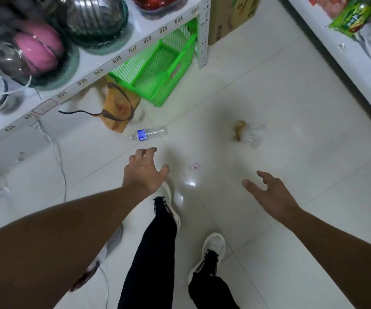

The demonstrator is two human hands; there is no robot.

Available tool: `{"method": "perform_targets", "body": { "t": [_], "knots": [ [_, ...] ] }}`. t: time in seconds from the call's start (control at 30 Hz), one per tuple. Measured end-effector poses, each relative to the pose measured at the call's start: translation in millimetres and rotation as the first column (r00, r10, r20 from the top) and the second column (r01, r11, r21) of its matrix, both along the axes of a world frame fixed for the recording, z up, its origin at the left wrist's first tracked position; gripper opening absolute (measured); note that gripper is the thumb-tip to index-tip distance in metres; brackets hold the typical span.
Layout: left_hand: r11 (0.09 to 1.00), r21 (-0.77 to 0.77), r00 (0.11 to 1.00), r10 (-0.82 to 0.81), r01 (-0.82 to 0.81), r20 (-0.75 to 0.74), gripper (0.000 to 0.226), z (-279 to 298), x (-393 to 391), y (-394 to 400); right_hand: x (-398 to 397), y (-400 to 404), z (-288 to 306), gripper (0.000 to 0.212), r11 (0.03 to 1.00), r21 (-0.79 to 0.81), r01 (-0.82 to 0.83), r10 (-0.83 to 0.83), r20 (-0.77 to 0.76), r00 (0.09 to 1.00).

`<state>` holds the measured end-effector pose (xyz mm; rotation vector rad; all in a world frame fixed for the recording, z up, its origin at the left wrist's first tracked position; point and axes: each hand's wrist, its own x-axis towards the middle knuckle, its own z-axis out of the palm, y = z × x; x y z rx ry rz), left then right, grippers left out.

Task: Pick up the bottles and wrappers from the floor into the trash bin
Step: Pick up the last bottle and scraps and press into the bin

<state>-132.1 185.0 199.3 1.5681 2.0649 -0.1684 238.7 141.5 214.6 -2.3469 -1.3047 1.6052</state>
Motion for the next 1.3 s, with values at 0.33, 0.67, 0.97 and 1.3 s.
{"method": "perform_targets", "body": {
  "t": [0.33, 0.67, 0.97, 1.3],
  "knots": [
    [0.991, -0.121, 0.998, -0.067, 0.064, -0.02, 0.077, -51.5, -45.6, 110.1, -30.1, 126.6, -9.0, 0.1, 0.998, -0.057, 0.003, 0.003, 0.097, 0.995],
    [0.969, -0.214, 0.983, -0.147, 0.121, -0.11, 0.079, -146.2, -70.4, 175.5, -42.6, 187.6, -126.9, 0.109, 0.987, -0.148, -0.065, 0.086, 0.134, 0.987],
    [0.963, -0.159, 0.94, -0.252, 0.219, -0.231, 0.096, -320.4, -69.4, 231.1, 14.9, 247.3, -320.4, 0.122, 0.992, -0.058, -0.114, 0.127, 0.317, 0.94],
    [0.963, -0.142, 0.932, -0.258, 0.228, -0.253, 0.066, -399.3, -77.8, 246.0, 34.8, 231.8, -445.3, 0.051, 0.982, 0.144, -0.121, 0.061, 0.361, 0.931]
  ]
}}
